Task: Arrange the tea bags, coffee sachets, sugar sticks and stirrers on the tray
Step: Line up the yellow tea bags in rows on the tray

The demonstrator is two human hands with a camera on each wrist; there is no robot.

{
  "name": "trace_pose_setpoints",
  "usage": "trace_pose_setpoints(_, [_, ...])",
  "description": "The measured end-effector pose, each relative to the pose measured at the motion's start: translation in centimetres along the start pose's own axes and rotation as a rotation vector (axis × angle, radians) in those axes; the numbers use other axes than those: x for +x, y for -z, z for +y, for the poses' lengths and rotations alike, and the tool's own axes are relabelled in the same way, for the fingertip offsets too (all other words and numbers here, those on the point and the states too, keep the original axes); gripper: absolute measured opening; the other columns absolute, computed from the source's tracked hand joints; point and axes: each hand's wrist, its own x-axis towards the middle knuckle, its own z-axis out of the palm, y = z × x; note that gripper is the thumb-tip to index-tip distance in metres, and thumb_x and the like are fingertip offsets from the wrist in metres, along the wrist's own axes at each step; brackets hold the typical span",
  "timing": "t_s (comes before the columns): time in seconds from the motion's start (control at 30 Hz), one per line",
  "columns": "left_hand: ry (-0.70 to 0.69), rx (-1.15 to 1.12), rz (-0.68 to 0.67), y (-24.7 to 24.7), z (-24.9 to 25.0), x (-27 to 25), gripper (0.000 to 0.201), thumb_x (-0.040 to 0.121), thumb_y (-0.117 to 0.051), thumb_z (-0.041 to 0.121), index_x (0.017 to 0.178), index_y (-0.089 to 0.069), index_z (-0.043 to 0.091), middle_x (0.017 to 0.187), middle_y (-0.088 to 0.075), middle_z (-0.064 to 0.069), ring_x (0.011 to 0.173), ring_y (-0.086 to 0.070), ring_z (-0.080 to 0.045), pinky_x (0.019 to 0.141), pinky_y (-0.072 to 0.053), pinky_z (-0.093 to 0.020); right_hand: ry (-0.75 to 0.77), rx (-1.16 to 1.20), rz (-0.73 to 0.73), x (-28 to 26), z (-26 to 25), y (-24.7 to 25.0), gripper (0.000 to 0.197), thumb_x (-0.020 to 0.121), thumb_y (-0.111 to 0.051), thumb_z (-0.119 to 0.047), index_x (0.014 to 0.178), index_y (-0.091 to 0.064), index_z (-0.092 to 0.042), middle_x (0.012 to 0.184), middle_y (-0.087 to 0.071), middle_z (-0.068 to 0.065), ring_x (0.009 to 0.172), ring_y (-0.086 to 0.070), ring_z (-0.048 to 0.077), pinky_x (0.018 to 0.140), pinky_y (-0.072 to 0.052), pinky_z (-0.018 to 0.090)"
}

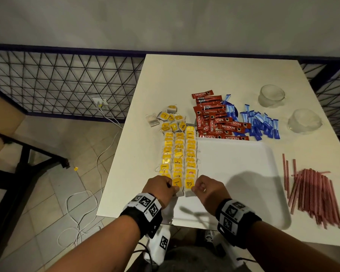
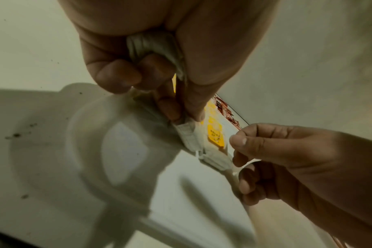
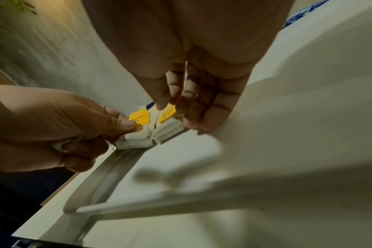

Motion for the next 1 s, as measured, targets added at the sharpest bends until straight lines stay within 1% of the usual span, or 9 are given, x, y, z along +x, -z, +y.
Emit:
trace_pose_setpoints(0.07, [0.024, 0.017, 0.034, -0.2, 0.1, -0.1, 0.031, 0.087, -0.064, 0.038, 0.066, -0.046, 0.024, 0.068, -0.054, 0.006, 0.069, -0.052, -0.015, 0.062, -0.037, -0.026, -0.013, -0.001, 0.013, 0.0, 0.1, -0.3, 0.02, 0.087, -0.065, -0.026, 0.074, -0.052, -0.021, 0.063, -0.054, -0.008, 0.065, -0.05, 0.013, 0.062, -0.039, 0.024])
trace_pose_setpoints(0.17, [0.052, 0.0, 0.074, -0.2, 0.3, -0.3, 0.02, 0.088, -0.064, 0.037, 0.079, -0.051, 0.025, 0.083, -0.063, 0.003, 0.08, -0.06, -0.02, 0.069, -0.044, -0.027, -0.043, -0.009, 0.008, 0.2, 0.2, -0.6, 0.022, 0.088, -0.065, -0.028, 0.074, -0.049, -0.02, 0.058, -0.048, -0.008, 0.059, -0.045, 0.011, 0.061, -0.037, 0.025])
trace_pose_setpoints(0.37, [0.055, 0.021, 0.088, -0.2, 0.4, -0.2, 0.012, 0.091, -0.057, 0.029, 0.08, -0.052, 0.027, 0.087, -0.063, 0.002, 0.078, -0.057, -0.019, 0.068, -0.044, -0.026, -0.078, -0.048, -0.009, 0.5, -0.1, -0.8, 0.02, 0.087, -0.065, -0.029, 0.079, -0.05, -0.02, 0.064, -0.053, -0.006, 0.069, -0.055, 0.021, 0.069, -0.047, 0.03])
trace_pose_setpoints(0.47, [0.029, 0.016, 0.053, -0.2, 0.6, -0.5, 0.016, 0.087, -0.061, 0.034, 0.078, -0.051, 0.026, 0.084, -0.063, 0.004, 0.077, -0.057, -0.017, 0.067, -0.045, -0.026, -0.09, -0.057, -0.008, 0.5, -0.3, -0.7, 0.018, 0.086, -0.065, -0.028, 0.08, -0.05, -0.02, 0.067, -0.055, -0.003, 0.073, -0.058, 0.024, 0.072, -0.05, 0.033])
trace_pose_setpoints(0.53, [-0.022, 0.037, 0.03, 0.0, 0.9, -1.0, 0.02, 0.082, -0.065, 0.041, 0.084, -0.052, 0.025, 0.084, -0.063, 0.006, 0.078, -0.059, -0.017, 0.069, -0.047, -0.027, -0.053, -0.073, -0.016, 0.4, -0.6, -0.5, 0.016, 0.085, -0.066, -0.028, 0.083, -0.051, -0.021, 0.07, -0.057, -0.004, 0.074, -0.058, 0.022, 0.073, -0.049, 0.032])
trace_pose_setpoints(0.67, [-0.183, 0.266, -0.004, 0.1, 1.5, -1.6, 0.031, 0.086, -0.058, 0.042, 0.112, -0.048, 0.029, 0.104, -0.064, 0.003, 0.092, -0.06, -0.025, 0.076, -0.046, -0.031, 0.112, -0.157, -0.088, -0.1, -0.7, 0.2, 0.026, 0.077, -0.071, -0.028, 0.1, -0.06, -0.022, 0.083, -0.054, -0.007, 0.08, -0.054, 0.016, 0.077, -0.045, 0.025])
trace_pose_setpoints(0.77, [-0.201, 0.321, -0.018, 0.0, 1.4, -1.6, 0.03, 0.088, -0.052, 0.039, 0.117, -0.048, 0.033, 0.109, -0.064, 0.002, 0.098, -0.06, -0.026, 0.082, -0.049, -0.034, 0.213, -0.195, -0.095, -0.2, -0.5, 0.3, 0.034, 0.077, -0.069, -0.031, 0.109, -0.063, -0.02, 0.087, -0.048, -0.008, 0.082, -0.048, 0.011, 0.079, -0.041, 0.024])
trace_pose_setpoints(0.9, [-0.212, 0.336, -0.036, -0.2, 1.4, -1.5, 0.029, 0.089, -0.05, 0.039, 0.118, -0.048, 0.034, 0.11, -0.064, 0.001, 0.099, -0.06, -0.026, 0.083, -0.049, -0.035, 0.191, -0.261, -0.135, 0.0, -0.6, 0.2, 0.033, 0.086, -0.063, -0.032, 0.117, -0.059, -0.021, 0.092, -0.048, -0.007, 0.092, -0.054, 0.018, 0.084, -0.04, 0.024])
trace_pose_setpoints(1.0, [-0.227, 0.351, -0.017, -0.3, 1.3, -1.3, 0.029, 0.089, -0.05, 0.037, 0.117, -0.049, 0.034, 0.109, -0.064, 0.001, 0.098, -0.061, -0.026, 0.083, -0.05, -0.035, 0.187, -0.276, -0.13, -0.1, -0.8, 0.2, 0.032, 0.088, -0.061, -0.033, 0.117, -0.058, -0.021, 0.092, -0.049, -0.006, 0.089, -0.053, 0.018, 0.082, -0.041, 0.024])
